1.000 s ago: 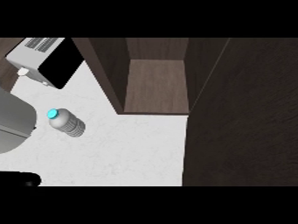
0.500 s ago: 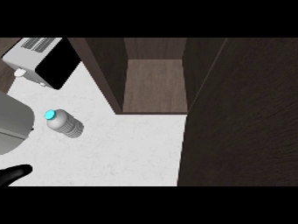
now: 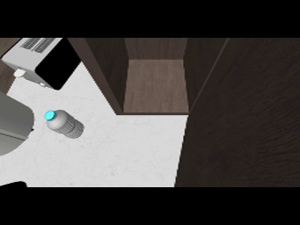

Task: Pick up the bottled water, place it into the cabinet and close the cabinet

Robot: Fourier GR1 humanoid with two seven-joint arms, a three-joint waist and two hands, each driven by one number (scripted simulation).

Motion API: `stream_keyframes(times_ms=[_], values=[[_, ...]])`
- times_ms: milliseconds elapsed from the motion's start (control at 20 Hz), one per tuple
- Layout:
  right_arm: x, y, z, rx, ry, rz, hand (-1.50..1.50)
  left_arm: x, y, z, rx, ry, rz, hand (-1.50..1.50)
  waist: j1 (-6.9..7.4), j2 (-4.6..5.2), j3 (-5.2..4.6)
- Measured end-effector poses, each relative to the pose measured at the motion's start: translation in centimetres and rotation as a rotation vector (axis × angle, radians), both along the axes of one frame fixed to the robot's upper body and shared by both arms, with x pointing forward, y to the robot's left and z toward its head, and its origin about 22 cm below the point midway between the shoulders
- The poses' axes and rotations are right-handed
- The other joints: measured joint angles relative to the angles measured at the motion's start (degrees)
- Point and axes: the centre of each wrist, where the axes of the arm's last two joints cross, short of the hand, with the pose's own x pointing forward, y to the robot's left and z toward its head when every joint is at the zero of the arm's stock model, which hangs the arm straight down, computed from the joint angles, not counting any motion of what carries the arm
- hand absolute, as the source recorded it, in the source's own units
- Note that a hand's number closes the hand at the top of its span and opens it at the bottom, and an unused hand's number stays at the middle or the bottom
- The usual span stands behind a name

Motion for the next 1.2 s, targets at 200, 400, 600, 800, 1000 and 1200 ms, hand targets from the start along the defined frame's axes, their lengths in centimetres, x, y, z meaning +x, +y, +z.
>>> stream_keyframes(times_ms=[200, 400, 600, 800, 1000, 1200], values=[[-0.1, 0.6, 0.2, 0.02, 0.015, 0.013, -1.5, 0.2, 0.5, -0.8, 0.011, 0.047, 0.003, -1.5, -0.03, 0.01, -0.02], [-0.1, 0.5, 0.3, 0.014, 0.018, 0.007, -1.5, 0.0, 0.8, -1.5, 0.039, 0.089, 0.003, -1.5, -0.08, 0.02, -0.01], [-0.2, 1.3, 0.4, 0.029, 0.023, 0.023, -1.5, 0.8, 0.9, -3.4, 0.051, 0.12, 0.011, -1.5, -0.14, 0.03, -0.03], [-0.4, 1.6, 0.6, 0.035, 0.024, 0.03, -1.5, 2.9, 1.2, -5.5, 0.044, 0.146, 0.027, -1.5, -0.41, 0.05, -0.05], [-0.6, 1.7, 0.6, 0.035, 0.038, 0.033, -1.5, 3.7, 2.1, -7.2, 0.038, 0.172, 0.044, -1.5, -0.39, 0.03, -0.04], [-0.6, 1.7, 0.5, 0.033, 0.032, 0.029, -1.5, 4.5, 3.0, -9.2, 0.031, 0.211, 0.063, -1.5, -0.35, 0.04, -0.03]])
